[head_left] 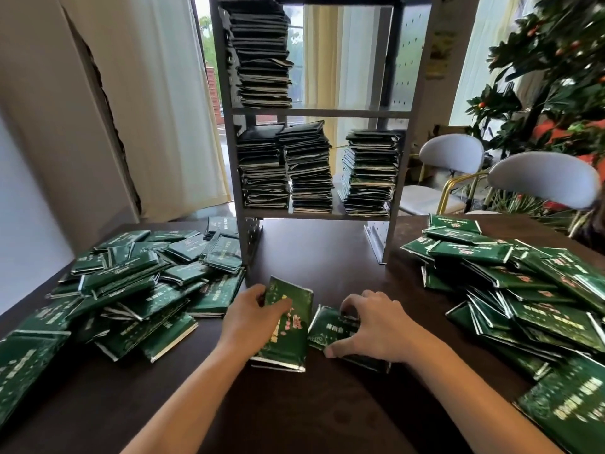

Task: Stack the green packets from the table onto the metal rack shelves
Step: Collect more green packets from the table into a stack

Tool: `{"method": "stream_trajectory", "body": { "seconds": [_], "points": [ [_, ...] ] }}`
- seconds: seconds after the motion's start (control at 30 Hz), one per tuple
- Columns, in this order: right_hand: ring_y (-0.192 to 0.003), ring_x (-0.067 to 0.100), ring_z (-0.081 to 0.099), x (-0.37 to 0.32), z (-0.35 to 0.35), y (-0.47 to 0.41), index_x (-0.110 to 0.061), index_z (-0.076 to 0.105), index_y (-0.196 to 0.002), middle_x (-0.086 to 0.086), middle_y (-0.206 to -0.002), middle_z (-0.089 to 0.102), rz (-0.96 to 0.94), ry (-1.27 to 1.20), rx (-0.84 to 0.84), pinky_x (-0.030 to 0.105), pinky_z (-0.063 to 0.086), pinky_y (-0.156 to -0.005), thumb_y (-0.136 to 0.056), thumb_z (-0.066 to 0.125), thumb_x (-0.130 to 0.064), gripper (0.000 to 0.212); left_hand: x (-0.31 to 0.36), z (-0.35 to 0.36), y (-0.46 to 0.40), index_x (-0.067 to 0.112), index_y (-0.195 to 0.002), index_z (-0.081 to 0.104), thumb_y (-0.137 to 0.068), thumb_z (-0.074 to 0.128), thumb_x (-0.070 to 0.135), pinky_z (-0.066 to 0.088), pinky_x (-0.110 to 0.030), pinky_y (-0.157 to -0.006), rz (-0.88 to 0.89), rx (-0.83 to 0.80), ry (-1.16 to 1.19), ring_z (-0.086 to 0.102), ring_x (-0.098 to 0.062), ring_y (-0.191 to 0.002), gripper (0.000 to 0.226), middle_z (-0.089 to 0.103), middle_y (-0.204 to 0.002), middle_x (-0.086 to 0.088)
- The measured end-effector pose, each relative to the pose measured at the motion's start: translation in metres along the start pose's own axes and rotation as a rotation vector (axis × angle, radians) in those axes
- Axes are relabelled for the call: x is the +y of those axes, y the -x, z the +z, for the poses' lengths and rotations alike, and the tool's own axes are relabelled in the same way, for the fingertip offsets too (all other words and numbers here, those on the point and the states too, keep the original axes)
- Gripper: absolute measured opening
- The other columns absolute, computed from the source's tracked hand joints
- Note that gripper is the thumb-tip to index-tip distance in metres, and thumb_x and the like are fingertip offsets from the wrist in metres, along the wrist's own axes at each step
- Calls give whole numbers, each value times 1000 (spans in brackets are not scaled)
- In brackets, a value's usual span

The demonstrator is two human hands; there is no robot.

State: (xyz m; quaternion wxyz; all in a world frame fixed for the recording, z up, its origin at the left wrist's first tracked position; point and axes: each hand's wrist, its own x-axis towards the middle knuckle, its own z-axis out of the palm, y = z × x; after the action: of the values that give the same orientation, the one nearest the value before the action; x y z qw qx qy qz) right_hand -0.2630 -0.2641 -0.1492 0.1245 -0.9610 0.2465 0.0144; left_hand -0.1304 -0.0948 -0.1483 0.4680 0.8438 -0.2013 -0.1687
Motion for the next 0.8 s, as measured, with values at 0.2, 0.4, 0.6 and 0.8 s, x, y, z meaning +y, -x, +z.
{"method": "stream_trajectory", "body": {
  "seconds": [0.2,0.4,0.6,0.8],
  "points": [
    [-105,15,53,3,4,2,-26,49,-121,-6,-112,54,86,-220,116,32,45,-86,-65,80,-69,78,-10,7,-6,22,-110,62,-92,65,25,57,-55,-87,-9,-9,308,72,-36,-90,19,75,-95,-10],
    [-87,15,63,5,-2,7,-25,52,-119,3,-107,63,231,-901,162,31,50,-79,-90,70,-18,36,-16,12,-5,19,-110,56,-95,62,5,59,-55,-78,-19,4,402,74,-35,-79,22,75,-81,-10],
    [-77,24,71,-2,1,4,-17,62,-116,11,-90,67,294,-1463,130,37,58,-66,-86,59,12,41,-15,16,-3,35,-126,49,-88,69,19,59,-57,-82,-17,6,438,74,-30,-86,46,66,-117,-9],
    [-63,9,66,-16,16,7,-20,57,-119,-2,-69,64,158,-1268,110,20,48,-53,-83,71,10,48,-13,23,1,48,-130,42,-74,83,42,57,-39,-92,-9,-173,428,70,-17,-105,70,69,-120,-2]
  ]
}}
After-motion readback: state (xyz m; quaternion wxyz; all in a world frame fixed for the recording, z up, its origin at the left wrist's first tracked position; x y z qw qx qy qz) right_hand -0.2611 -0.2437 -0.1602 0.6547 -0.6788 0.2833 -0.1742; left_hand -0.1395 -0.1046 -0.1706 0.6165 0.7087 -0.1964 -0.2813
